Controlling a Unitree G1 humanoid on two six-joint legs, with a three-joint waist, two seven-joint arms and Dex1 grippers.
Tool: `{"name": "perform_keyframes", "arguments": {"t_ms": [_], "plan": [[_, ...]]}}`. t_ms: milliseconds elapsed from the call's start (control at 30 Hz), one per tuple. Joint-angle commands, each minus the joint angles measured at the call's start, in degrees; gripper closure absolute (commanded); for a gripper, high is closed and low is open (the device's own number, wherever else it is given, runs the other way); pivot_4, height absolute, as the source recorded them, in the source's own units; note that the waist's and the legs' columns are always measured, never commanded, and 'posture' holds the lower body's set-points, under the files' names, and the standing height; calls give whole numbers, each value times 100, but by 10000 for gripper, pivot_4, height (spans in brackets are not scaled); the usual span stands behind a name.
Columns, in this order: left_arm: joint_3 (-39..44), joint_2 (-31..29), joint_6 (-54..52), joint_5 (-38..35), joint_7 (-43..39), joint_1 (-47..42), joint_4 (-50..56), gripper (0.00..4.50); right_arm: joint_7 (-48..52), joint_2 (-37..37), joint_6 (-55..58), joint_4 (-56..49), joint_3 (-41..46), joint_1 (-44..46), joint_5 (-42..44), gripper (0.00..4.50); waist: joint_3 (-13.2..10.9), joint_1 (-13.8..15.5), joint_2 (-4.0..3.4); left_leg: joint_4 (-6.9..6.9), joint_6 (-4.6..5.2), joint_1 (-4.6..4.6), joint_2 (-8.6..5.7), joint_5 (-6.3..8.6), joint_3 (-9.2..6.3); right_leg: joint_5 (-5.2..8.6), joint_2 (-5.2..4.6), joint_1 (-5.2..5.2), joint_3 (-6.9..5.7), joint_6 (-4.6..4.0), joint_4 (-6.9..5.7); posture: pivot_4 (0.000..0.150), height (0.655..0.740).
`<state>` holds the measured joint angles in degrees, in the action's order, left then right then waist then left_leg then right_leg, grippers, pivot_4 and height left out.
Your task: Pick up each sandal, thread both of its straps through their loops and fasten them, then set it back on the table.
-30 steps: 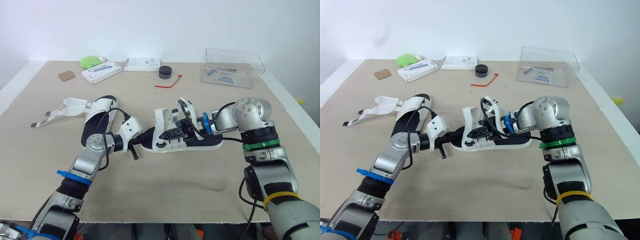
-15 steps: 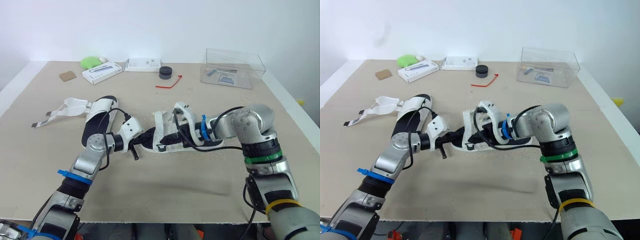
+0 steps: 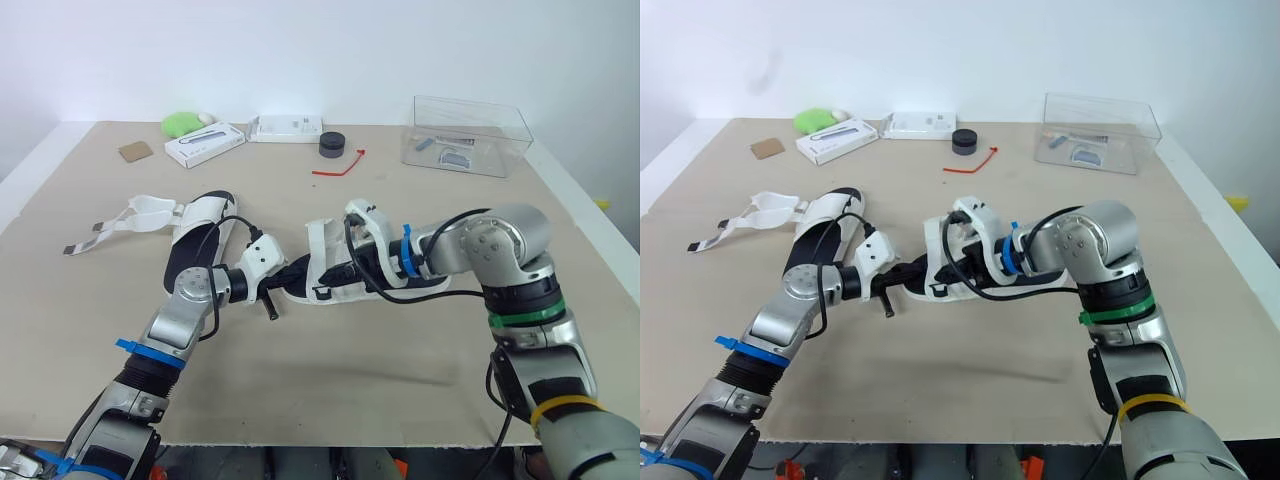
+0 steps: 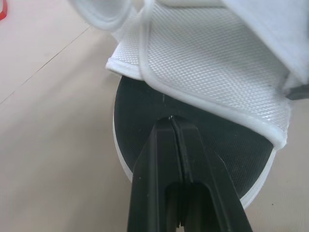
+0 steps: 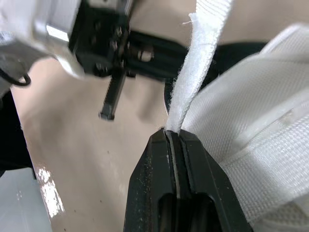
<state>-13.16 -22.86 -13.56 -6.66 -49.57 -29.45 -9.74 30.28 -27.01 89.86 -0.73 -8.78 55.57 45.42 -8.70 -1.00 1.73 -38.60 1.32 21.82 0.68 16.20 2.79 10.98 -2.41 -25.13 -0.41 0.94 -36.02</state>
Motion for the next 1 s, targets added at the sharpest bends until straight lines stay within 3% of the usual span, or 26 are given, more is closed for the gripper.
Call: {"name": "perform_keyframes", "arguments": {"t_ms": [33, 267, 367, 433, 600, 933, 1000], "plan": [[-331, 10, -191, 277, -35, 233, -377, 45000, 285, -34, 58, -403, 210, 143, 201, 44645, 0, 0, 0, 0, 0, 3, 0, 0, -1, 0, -1, -2, -1, 0, 0, 1500, 7400], [-324, 1, -200, 277, -37, 261, -355, 45000, 291, -41, 252, -787, 182, -253, 198, 44645, 0, 0, 0, -4, 0, 18, -1, 0, -12, -1, -3, -9, -8, -1, 0, 1500, 7400], [-331, 9, -181, 285, -35, 257, -373, 45000, 272, -49, 229, -867, 189, -386, 151, 35262, 1, -3, -1, -4, 0, 18, -1, 0, -14, 0, -2, -9, -9, -2, 0, 1500, 7400], [-335, 24, -174, 285, -33, 238, -394, 45000, 295, -119, 159, -952, 119, -477, 96, 26472, 1, -3, -1, -5, 0, 17, -1, 0, -16, 0, -2, -8, -10, -2, 0, 1500, 7400], [-340, 41, -153, 283, -37, 208, -443, 45000, 362, -172, -61, -940, 184, -407, -9, 584, 2, -3, -1, -10, 0, 10, -1, -1, -22, -1, 0, 1, -14, -2, -1, 1500, 7400], [-323, 29, -131, 297, -30, 224, -449, 45000, 392, 101, -556, 72, 324, 392, -397, 209, 2, -7, -2, -19, 6, 9, -1, -10, -22, -7, 4, 4, -13, -1, -3, 1500, 7400], [-322, 25, -136, 296, -27, 242, -431, 45000, 402, 167, -541, 122, 328, 414, -412, 7857, 2, -7, -2, -19, 6, 14, -1, -10, -22, -8, 1, 1, -12, -3, -3, 1500, 7400]]}}
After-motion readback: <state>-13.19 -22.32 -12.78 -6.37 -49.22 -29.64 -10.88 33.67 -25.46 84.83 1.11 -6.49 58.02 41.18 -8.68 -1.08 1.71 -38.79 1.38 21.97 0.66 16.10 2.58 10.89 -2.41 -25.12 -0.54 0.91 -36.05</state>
